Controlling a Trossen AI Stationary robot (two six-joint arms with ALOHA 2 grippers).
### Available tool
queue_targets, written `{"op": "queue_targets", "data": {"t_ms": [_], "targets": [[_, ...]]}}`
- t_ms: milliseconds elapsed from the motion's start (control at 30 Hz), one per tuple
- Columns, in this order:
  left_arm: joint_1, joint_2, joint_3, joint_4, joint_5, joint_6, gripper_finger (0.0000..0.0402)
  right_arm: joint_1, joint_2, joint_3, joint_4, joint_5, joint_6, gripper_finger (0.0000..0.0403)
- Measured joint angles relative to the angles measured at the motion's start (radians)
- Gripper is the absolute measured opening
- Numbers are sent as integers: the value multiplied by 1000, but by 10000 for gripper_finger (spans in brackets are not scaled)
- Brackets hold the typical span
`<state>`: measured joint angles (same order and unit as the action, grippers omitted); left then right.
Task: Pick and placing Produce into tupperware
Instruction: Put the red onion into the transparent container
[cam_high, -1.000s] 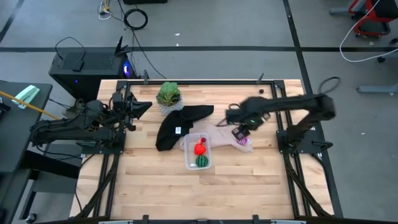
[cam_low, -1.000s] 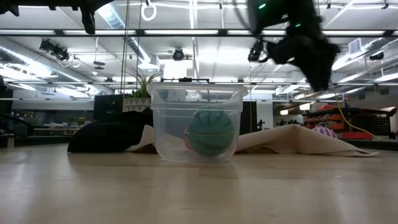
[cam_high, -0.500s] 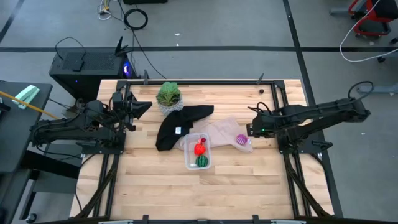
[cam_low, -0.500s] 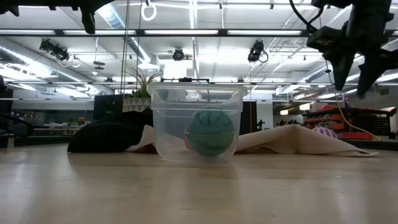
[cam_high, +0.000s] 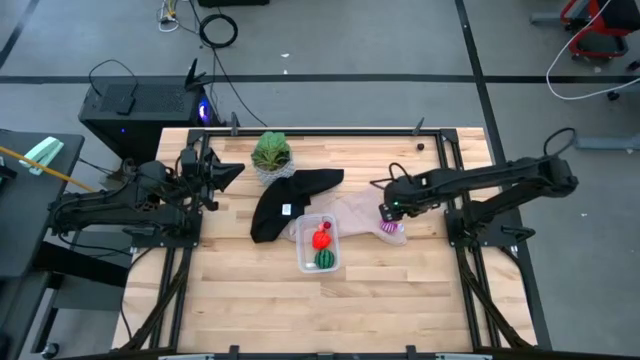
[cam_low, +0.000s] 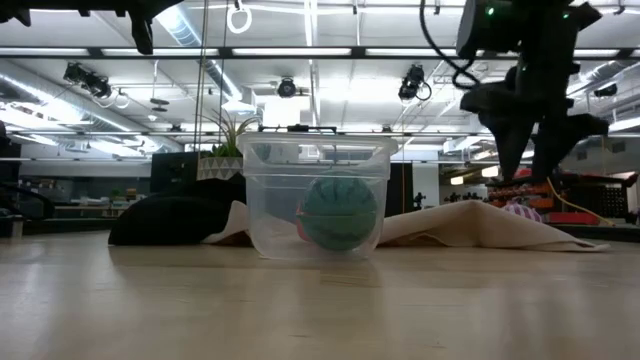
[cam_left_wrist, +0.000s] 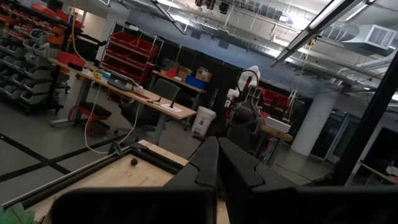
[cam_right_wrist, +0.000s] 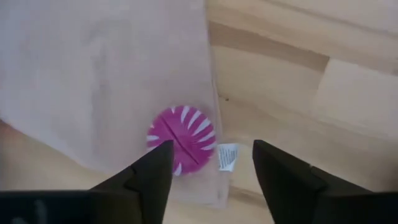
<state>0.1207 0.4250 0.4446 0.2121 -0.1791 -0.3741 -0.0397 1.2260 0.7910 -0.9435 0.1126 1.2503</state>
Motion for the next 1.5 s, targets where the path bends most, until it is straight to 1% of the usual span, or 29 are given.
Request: {"op": "queue_targets", "data": {"t_ms": [133, 267, 433, 533, 633, 767, 967, 1233, 1367, 1500], "targets": [[0, 0, 0, 0, 0, -6, 27, -9, 41, 0, 40, -9, -98, 264], [0, 0, 0, 0, 0, -8, 31, -11, 56, 0, 116, -9, -108, 315], [0, 0, 0, -1, 0, -7, 27, -11, 77, 0, 157, -17, -39, 375], [0, 0, 0, -3, 0, -8, 23, -10, 111, 0, 157, -51, 39, 395], [0, 0, 0, -3, 0, -8, 19, -10, 148, 0, 161, -83, 118, 397], [0, 0, 0, -3, 0, -8, 20, -10, 193, 0, 168, -107, 191, 388], [0, 0, 0, -1, 0, -8, 24, -10, 241, 0, 169, -133, 222, 382], [0, 0, 0, 0, 0, -8, 12, -10, 249, 0, 175, -134, 224, 379], [0, 0, 0, 0, 0, -7, 15, -10, 260, 0, 175, -136, 220, 368], [0, 0, 0, 1, 0, -7, 20, -10, 285, -1, 182, -149, 216, 348]]}}
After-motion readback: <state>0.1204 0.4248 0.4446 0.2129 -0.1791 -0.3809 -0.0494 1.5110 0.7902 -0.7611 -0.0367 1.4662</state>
